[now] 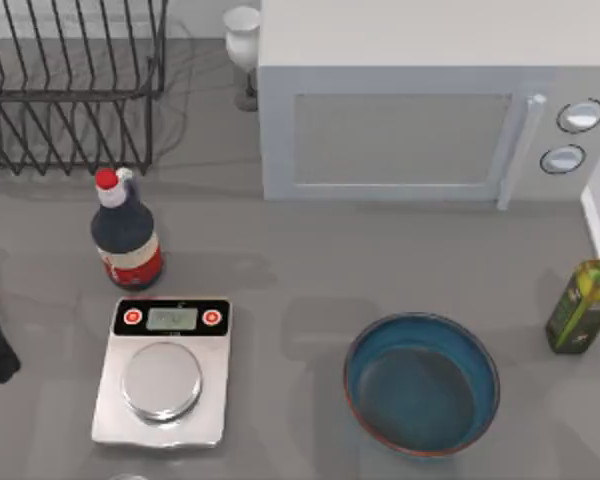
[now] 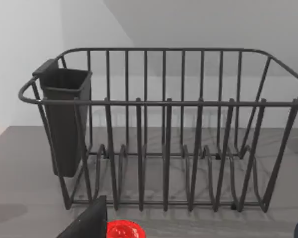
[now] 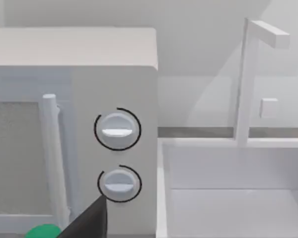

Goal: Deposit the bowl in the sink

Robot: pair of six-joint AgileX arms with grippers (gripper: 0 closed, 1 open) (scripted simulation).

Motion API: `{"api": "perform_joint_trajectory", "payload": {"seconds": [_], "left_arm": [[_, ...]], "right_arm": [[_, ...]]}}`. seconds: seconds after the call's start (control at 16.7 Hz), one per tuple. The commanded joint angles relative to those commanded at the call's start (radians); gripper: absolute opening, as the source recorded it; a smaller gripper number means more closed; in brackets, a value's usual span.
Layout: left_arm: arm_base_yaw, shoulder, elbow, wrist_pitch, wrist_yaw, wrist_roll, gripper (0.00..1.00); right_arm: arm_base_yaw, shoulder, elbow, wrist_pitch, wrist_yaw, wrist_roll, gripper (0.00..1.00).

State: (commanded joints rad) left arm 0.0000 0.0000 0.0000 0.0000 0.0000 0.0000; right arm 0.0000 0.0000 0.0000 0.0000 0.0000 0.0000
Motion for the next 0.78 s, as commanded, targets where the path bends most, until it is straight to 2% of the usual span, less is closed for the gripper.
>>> {"api": "perform_joint_trajectory", "payload": {"seconds": [0.18,0.36,0.54,0.78], "left_arm": [[0.0,0.0,0.0,0.0,0.0,0.0,1.0],[0.0,0.0,0.0,0.0,0.0,0.0,1.0],[0.0,0.0,0.0,0.0,0.0,0.0,1.0],[0.0,0.0,0.0,0.0,0.0,0.0,1.0]], "right_arm": [[0.006,0.011,0.011,-0.011,-0.001,0.006,1.0],[0.053,0.107,0.105,-0.097,-0.002,0.051,1.0],[0.129,0.299,0.27,-0.25,-0.002,0.129,1.0],[0.255,0.68,0.534,-0.517,0.0,0.259,1.0]]}}
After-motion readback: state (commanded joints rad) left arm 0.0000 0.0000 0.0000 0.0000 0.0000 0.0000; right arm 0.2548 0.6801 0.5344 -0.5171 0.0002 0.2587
